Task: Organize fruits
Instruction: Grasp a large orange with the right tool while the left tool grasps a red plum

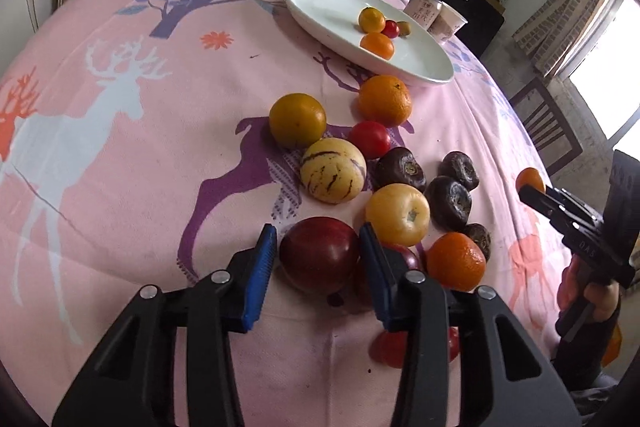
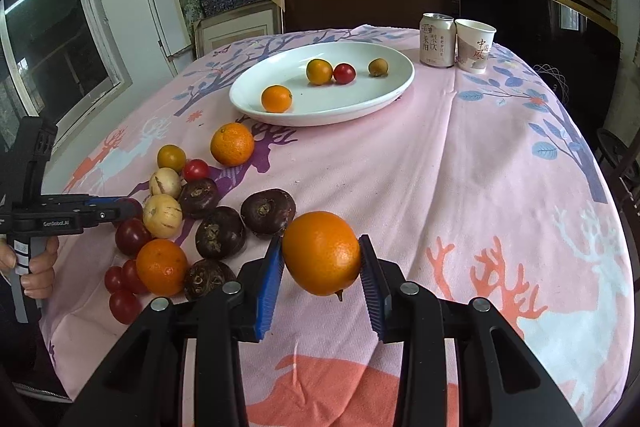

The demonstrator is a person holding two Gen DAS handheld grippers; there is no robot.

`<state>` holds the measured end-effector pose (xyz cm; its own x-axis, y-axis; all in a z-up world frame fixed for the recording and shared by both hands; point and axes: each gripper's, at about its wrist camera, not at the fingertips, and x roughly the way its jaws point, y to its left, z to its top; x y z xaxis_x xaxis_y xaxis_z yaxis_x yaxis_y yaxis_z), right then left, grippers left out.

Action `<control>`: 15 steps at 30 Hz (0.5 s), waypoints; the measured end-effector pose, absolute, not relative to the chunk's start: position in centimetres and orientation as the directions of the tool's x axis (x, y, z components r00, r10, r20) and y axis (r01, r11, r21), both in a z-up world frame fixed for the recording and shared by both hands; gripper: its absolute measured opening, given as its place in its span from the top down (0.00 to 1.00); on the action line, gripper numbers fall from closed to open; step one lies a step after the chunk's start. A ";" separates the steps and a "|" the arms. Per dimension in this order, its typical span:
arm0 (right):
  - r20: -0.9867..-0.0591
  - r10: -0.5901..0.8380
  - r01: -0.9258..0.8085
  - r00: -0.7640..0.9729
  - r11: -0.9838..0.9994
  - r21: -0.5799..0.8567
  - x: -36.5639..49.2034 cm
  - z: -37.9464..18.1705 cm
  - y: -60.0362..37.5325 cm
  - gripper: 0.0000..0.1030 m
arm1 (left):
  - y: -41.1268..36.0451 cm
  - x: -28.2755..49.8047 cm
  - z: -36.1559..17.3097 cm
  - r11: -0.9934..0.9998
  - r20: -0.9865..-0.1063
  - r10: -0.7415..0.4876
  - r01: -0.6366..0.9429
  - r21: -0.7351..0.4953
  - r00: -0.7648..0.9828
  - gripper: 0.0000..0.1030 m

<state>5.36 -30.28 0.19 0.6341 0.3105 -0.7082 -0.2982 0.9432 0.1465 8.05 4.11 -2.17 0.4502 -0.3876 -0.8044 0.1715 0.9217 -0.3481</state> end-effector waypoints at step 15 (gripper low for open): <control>-0.682 0.327 -0.328 0.655 0.935 0.133 5.7 1.4 -29.6 0.63 | 1.8 8.0 0.3 0.963 -0.817 -0.264 0.196 -0.188 0.513 0.62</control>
<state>5.72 -29.57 1.38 0.6546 0.3265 -0.6818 -0.3284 0.9352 0.1325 8.00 1.85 0.33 0.5126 -0.2636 -0.8172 0.1960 0.9625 -0.1876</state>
